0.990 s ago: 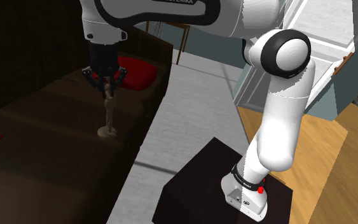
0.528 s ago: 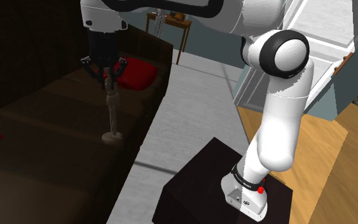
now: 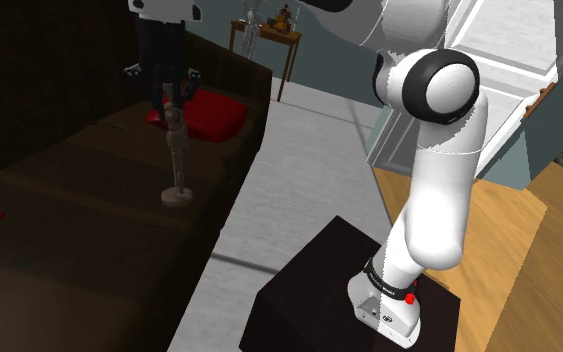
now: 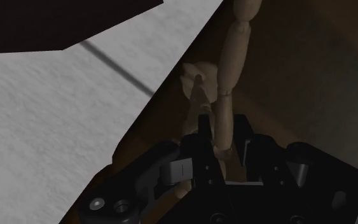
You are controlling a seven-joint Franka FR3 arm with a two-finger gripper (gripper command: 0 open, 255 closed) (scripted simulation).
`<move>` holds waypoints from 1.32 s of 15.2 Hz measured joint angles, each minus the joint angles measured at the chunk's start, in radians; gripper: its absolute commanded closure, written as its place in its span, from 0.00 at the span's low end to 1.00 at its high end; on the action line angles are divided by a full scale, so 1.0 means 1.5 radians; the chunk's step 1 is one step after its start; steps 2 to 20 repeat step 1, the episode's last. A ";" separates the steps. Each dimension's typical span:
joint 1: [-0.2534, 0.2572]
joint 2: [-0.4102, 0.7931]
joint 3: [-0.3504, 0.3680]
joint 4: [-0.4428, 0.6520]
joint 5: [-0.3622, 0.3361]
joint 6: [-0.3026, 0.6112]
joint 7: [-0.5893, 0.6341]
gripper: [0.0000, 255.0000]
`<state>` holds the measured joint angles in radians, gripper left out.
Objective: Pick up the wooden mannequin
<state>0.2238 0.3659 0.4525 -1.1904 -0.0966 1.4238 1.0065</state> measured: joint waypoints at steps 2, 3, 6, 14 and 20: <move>0.002 0.003 0.000 0.009 -0.001 -0.006 0.001 1.00; 0.002 0.003 0.000 0.009 -0.001 -0.006 0.001 1.00; 0.002 0.003 0.000 0.009 -0.001 -0.006 0.001 1.00; 0.002 0.003 0.000 0.009 -0.001 -0.006 0.001 1.00; 0.002 0.003 0.000 0.009 -0.001 -0.006 0.001 1.00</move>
